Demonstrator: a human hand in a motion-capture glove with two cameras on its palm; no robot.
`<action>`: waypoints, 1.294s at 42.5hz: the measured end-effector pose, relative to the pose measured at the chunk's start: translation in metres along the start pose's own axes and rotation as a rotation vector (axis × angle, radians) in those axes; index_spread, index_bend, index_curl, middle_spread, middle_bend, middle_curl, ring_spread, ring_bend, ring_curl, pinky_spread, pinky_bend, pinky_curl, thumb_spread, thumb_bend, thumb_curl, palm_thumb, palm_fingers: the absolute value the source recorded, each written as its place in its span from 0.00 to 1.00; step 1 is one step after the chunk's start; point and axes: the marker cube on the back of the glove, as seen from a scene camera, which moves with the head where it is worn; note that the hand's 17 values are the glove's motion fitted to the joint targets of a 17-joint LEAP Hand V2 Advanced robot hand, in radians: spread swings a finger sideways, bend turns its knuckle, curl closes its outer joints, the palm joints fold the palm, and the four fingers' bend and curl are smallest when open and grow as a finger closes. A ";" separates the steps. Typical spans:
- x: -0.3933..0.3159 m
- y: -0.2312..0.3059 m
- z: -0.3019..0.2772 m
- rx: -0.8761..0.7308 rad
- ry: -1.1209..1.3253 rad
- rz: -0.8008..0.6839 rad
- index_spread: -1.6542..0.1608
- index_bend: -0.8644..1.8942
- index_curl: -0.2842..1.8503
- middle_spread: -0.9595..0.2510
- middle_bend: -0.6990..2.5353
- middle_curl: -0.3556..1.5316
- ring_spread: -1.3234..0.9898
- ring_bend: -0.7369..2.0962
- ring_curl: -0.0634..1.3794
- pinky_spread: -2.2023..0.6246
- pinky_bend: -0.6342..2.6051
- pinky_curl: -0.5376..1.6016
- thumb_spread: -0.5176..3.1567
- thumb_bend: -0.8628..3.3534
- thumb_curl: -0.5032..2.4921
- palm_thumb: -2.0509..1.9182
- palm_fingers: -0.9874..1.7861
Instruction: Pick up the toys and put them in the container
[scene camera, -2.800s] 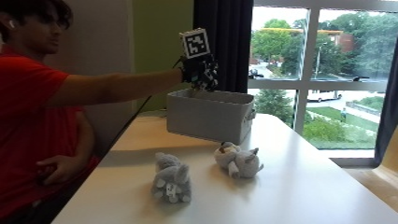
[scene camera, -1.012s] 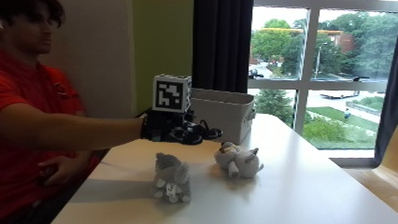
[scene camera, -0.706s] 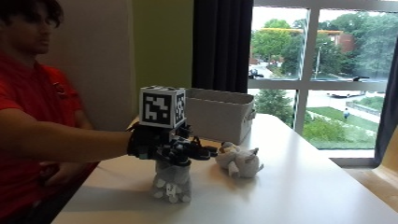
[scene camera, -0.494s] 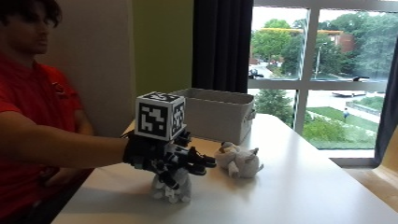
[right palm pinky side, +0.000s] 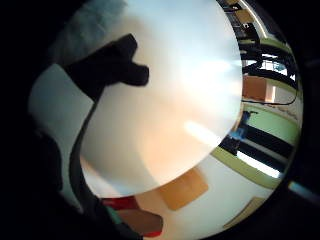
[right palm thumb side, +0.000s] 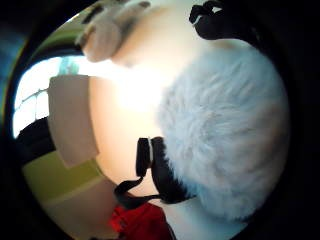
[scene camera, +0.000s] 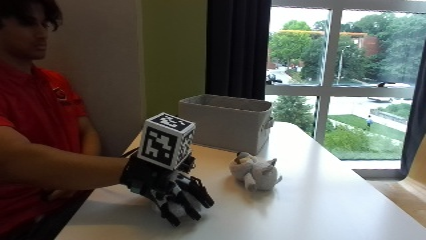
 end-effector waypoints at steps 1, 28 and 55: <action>-0.001 0.002 0.001 -0.003 0.018 -0.001 0.68 0.39 0.36 0.76 0.26 0.30 0.59 0.37 0.13 0.81 0.55 0.46 0.43 0.19 0.24 0.50 0.37; -0.034 0.006 0.004 0.280 0.086 -0.069 0.68 0.42 0.41 0.51 0.37 0.39 0.40 0.56 0.26 0.63 0.47 0.42 0.40 0.24 0.33 0.64 0.74; -0.060 -0.002 -0.084 0.440 -0.069 -0.162 0.63 0.47 0.59 0.48 0.52 0.56 0.40 0.70 0.40 0.62 0.53 0.48 0.30 0.22 0.42 0.66 0.78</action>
